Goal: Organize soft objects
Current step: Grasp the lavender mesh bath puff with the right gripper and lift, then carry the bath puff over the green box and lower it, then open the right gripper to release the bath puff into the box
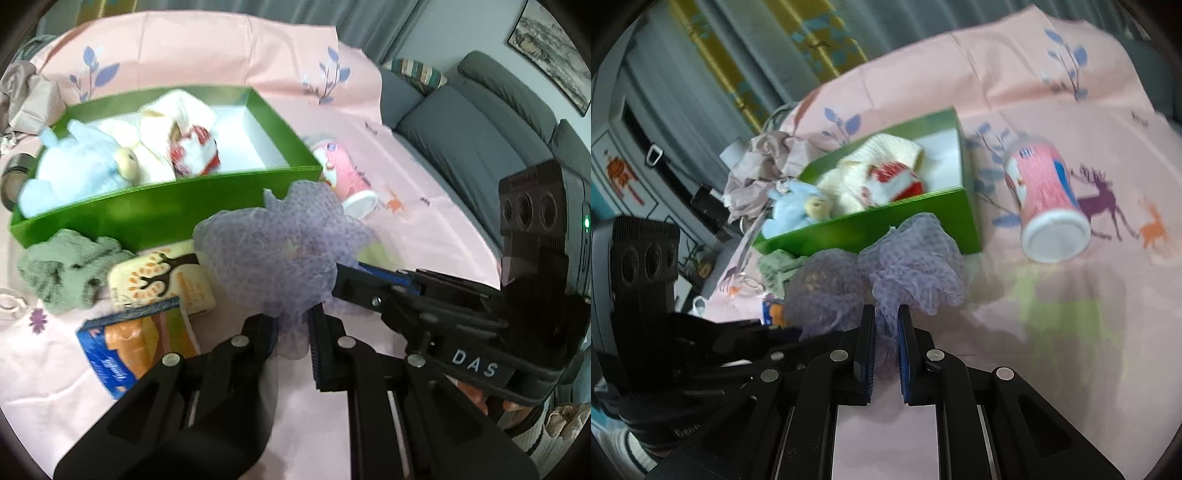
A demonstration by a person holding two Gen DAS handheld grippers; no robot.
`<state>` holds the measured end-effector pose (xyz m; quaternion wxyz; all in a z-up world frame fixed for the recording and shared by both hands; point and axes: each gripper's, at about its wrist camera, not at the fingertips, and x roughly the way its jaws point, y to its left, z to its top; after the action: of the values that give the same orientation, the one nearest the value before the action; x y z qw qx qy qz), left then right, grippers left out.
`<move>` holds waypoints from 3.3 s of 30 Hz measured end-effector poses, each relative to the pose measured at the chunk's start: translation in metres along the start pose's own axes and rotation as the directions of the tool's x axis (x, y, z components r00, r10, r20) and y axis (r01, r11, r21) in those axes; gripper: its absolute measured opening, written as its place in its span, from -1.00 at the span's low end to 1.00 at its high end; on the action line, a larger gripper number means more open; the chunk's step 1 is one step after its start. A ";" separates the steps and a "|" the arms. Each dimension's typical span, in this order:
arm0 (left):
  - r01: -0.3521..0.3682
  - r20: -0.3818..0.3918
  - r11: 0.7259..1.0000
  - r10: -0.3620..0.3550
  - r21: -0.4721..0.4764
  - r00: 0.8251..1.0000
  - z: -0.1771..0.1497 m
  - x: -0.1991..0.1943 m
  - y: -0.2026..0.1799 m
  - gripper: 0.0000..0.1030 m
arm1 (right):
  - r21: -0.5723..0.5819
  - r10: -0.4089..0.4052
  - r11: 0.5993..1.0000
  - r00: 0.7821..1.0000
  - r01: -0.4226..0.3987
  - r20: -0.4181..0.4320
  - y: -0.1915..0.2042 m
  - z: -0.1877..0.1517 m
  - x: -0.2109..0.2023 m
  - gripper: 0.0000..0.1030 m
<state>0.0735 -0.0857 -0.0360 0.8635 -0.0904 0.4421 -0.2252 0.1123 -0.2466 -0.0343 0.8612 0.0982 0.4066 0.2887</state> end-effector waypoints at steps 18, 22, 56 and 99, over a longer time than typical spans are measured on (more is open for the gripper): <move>-0.037 0.188 0.999 0.034 0.010 0.982 0.021 -0.072 0.005 -0.74 | -0.189 0.005 0.982 0.995 0.015 0.104 0.071 0.028 -0.034 -0.76; -0.046 0.211 0.999 0.043 0.011 0.977 0.026 -0.080 0.009 -0.74 | -0.209 0.011 0.978 0.993 0.014 0.120 0.080 0.036 -0.035 -0.76; -0.096 0.211 0.995 0.086 0.037 0.974 0.107 -0.047 0.044 -0.74 | -0.225 -0.030 0.972 0.986 0.068 0.166 0.071 0.114 0.011 -0.76; -0.211 0.031 0.977 0.211 -0.002 0.977 0.115 0.030 0.081 0.43 | -0.101 -0.175 0.980 0.985 0.174 0.000 0.004 0.107 0.082 -0.65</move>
<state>0.2057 -0.0331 -0.0183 0.8894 -0.0457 0.4355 -0.1311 0.2329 -0.1893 -0.0154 0.8852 0.0175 0.4024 0.2328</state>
